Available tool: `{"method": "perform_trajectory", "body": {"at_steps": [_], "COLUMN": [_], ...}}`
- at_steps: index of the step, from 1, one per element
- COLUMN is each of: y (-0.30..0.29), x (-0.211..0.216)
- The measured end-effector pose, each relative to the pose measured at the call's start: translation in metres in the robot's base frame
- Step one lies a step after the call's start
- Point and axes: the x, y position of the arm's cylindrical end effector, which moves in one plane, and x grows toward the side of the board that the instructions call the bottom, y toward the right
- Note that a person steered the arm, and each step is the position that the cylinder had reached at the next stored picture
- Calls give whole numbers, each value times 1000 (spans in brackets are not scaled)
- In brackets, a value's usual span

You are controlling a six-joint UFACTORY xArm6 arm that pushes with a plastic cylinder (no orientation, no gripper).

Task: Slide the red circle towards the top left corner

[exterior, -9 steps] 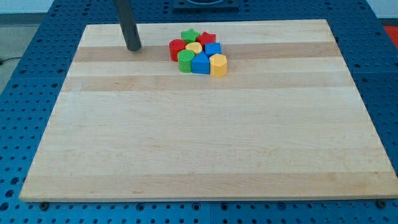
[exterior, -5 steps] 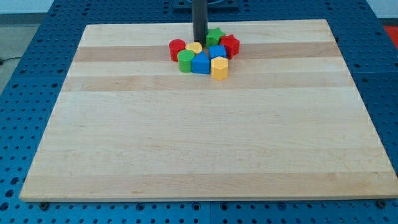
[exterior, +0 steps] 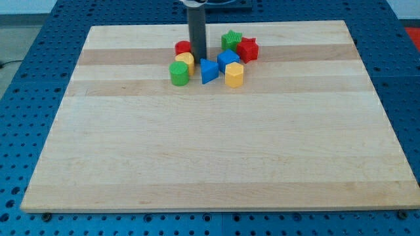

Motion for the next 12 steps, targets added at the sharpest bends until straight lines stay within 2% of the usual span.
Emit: {"method": "perform_trajectory", "body": {"at_steps": [1,2,3,4,6,7,8,9,12], "y": [-37,-17,-39,-89,-92,-114,-125,-151,-158], "x": [-1,-9,-28,-19,-16,-32,-12,-11,-10]}}
